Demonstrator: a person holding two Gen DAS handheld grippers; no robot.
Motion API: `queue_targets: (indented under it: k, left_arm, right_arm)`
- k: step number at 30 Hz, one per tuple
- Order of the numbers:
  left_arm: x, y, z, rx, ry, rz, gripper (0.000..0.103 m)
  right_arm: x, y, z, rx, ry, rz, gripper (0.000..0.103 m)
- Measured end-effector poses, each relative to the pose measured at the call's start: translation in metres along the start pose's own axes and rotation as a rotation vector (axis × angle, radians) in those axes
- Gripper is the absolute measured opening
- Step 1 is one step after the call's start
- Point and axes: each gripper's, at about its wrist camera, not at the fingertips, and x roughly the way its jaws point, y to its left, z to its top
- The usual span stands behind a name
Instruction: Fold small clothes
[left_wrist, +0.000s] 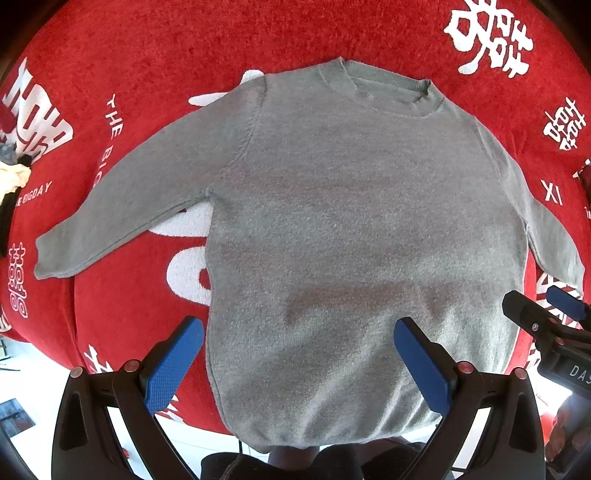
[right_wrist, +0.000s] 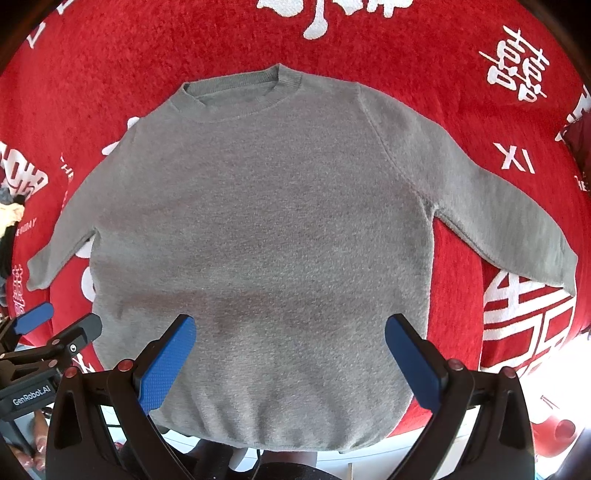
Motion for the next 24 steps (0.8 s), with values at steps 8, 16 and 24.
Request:
queue_targets:
  k: [8,16,24]
  left_arm:
    - [-0.0006,-0.0002,-0.0018,-0.004,-0.001,0.002,0.103]
    - [-0.0026,0.001,-0.0039,-0.016,-0.007,0.005,0.103]
    - [-0.0041,0.0005,-0.006,-0.036,-0.01,0.013,0.103]
  right_arm:
    - [0.0005,0.0018,0.0009,-0.018,0.002,-0.011,0.102]
    - [0.001,0.0048,0.0013,-0.051,-0.001,-0.042,0.102]
    - [0.0014,0.0088,0.0024,-0.091,-0.006,-0.062,0.102]
